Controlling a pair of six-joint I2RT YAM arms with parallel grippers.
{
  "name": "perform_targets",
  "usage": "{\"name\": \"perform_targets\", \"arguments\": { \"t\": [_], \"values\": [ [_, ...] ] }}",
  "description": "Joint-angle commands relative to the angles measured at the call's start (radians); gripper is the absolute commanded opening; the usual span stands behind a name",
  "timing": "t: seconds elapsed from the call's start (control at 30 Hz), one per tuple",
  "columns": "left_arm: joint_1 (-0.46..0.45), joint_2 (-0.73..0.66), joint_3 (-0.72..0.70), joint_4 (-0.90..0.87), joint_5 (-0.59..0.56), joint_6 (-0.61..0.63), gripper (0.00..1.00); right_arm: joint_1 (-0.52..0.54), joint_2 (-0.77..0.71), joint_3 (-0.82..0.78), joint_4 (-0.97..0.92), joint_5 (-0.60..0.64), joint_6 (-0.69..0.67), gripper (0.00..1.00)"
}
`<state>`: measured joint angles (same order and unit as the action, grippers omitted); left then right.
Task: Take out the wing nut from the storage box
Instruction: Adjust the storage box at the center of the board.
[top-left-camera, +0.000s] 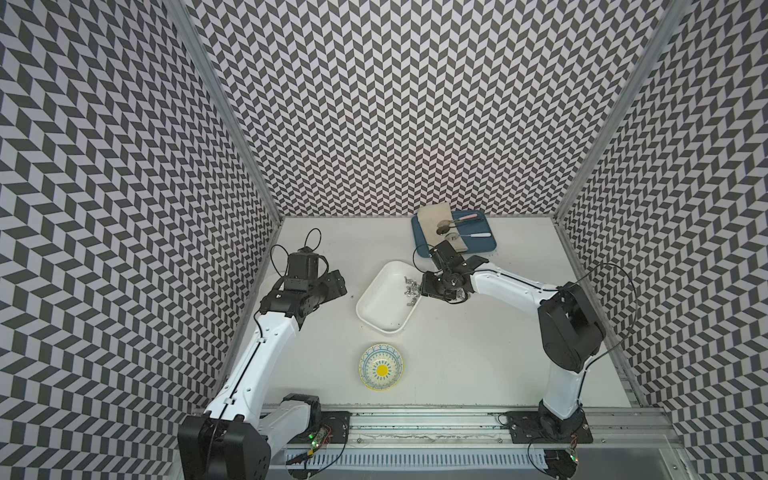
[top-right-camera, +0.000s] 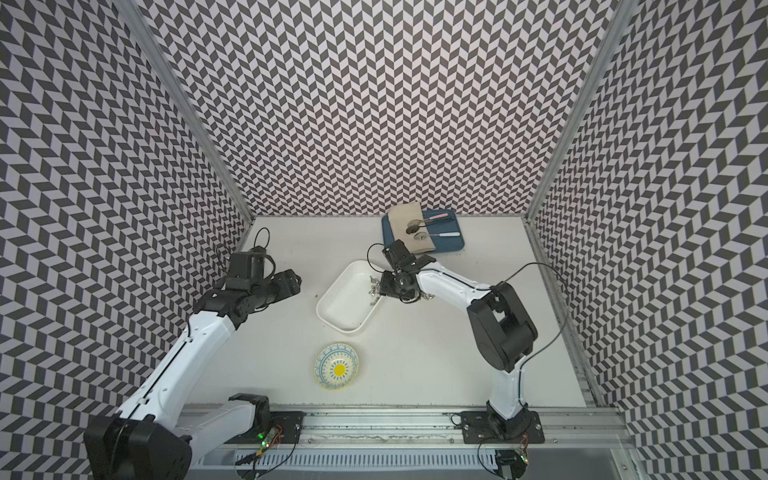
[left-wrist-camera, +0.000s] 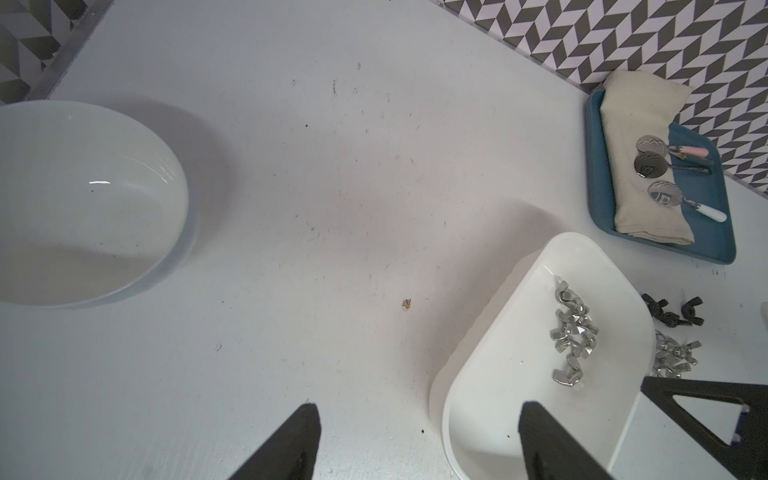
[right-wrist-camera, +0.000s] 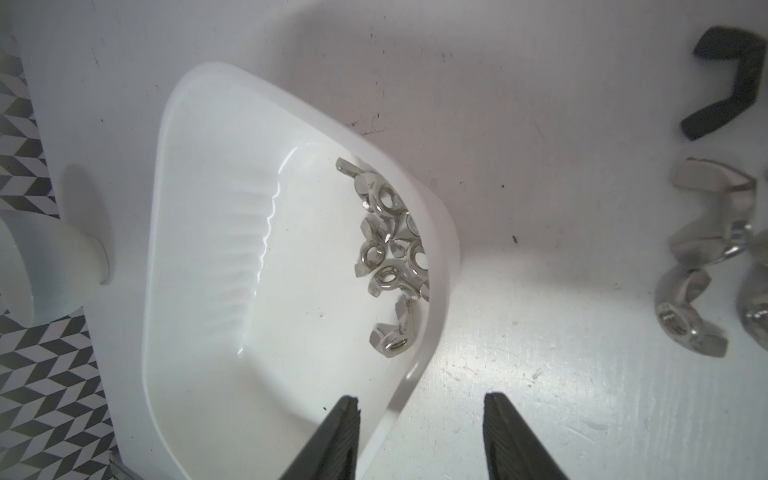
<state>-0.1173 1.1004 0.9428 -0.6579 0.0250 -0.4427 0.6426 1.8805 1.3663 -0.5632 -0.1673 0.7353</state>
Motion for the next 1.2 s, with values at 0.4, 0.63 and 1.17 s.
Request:
{"name": "perform_targets", "arguments": {
  "t": [0.4, 0.63, 1.17],
  "values": [
    [0.011, -0.005, 0.033, -0.012, -0.007, 0.016, 0.8, -0.037, 0.025, -0.031, 0.121, -0.08, 0.049, 0.23],
    [0.015, -0.005, 0.036, -0.012, -0.008, 0.015, 0.8, -0.073, 0.037, -0.014, 0.118, -0.081, 0.023, 0.17],
    [0.016, -0.007, 0.034, -0.014, -0.011, 0.009, 0.8, -0.11, 0.172, 0.214, -0.012, -0.03, -0.204, 0.12]
  ]
}}
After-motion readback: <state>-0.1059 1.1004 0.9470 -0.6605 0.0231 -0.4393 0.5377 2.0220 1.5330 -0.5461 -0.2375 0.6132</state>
